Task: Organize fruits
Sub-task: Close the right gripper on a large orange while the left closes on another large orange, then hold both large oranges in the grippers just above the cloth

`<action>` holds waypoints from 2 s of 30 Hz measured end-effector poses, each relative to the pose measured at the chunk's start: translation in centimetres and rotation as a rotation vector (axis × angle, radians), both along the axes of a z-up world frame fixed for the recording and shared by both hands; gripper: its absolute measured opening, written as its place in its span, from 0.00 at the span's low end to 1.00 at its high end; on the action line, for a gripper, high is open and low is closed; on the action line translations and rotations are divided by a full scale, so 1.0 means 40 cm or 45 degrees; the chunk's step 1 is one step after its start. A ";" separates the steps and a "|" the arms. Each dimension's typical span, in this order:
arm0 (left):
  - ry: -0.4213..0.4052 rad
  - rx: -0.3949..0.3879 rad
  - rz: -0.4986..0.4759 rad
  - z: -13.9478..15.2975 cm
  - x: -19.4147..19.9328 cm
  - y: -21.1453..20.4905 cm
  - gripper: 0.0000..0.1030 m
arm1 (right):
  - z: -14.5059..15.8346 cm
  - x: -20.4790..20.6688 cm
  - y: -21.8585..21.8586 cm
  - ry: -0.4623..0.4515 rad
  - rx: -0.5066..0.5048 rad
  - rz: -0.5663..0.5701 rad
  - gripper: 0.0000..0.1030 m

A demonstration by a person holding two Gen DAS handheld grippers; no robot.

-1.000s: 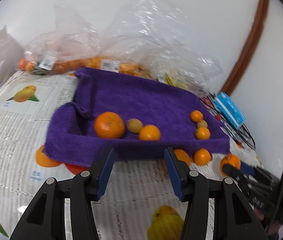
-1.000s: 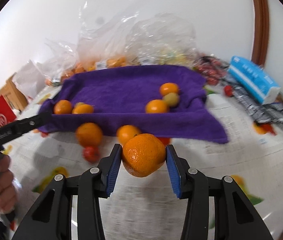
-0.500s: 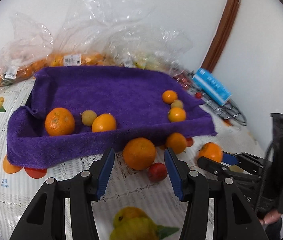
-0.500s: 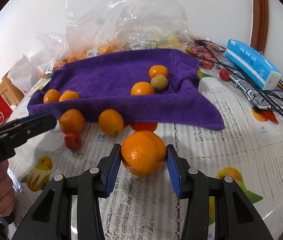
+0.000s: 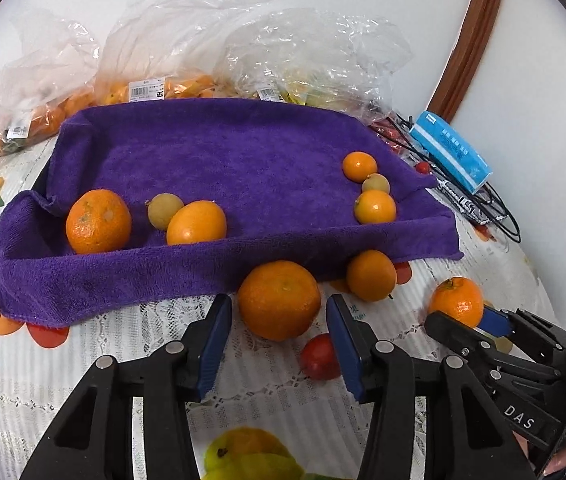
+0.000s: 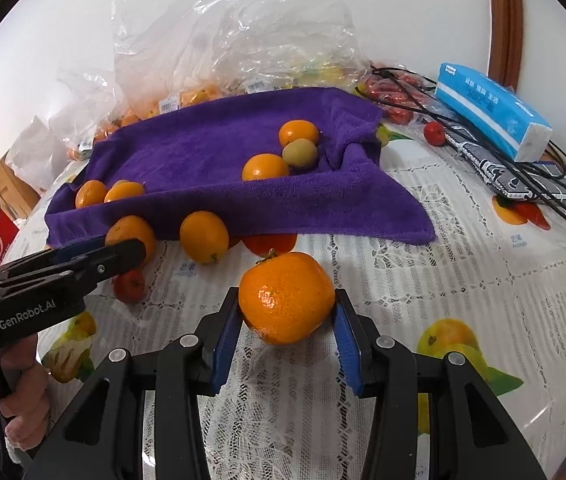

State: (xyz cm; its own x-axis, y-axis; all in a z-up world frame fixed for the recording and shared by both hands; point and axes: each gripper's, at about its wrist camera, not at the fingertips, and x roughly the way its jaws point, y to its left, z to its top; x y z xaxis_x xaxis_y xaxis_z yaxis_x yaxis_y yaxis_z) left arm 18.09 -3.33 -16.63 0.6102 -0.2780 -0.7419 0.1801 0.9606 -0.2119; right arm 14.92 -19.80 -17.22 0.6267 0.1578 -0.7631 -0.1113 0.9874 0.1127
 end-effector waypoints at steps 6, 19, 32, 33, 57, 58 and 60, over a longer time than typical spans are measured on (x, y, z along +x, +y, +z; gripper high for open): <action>-0.003 0.015 0.025 -0.001 0.006 -0.008 0.39 | 0.000 0.001 0.001 0.000 0.003 0.000 0.43; -0.023 0.058 0.216 0.015 -0.056 0.119 0.39 | 0.004 0.004 -0.009 0.005 0.032 -0.017 0.43; 0.024 0.133 0.270 -0.014 -0.055 0.151 0.40 | 0.000 0.009 0.006 0.019 -0.012 0.006 0.43; 0.025 0.140 0.270 -0.015 -0.055 0.148 0.40 | 0.001 0.009 0.005 0.019 -0.011 0.006 0.44; 0.032 0.133 0.281 -0.010 -0.050 0.149 0.40 | 0.001 0.018 0.007 0.024 0.018 0.038 0.45; 0.034 0.131 0.281 -0.010 -0.050 0.149 0.40 | 0.001 0.019 0.004 0.026 0.023 0.033 0.43; 0.035 0.132 0.282 -0.010 -0.050 0.149 0.40 | 0.001 0.018 0.007 0.026 0.010 0.030 0.43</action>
State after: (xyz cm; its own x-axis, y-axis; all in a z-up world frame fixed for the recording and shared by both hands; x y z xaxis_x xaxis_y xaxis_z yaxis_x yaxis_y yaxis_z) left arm 16.10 2.62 -17.02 0.6271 -0.0610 -0.7766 -0.0418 0.9929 -0.1117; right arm 15.65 -19.51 -17.16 0.6072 0.1781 -0.7744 -0.1318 0.9836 0.1230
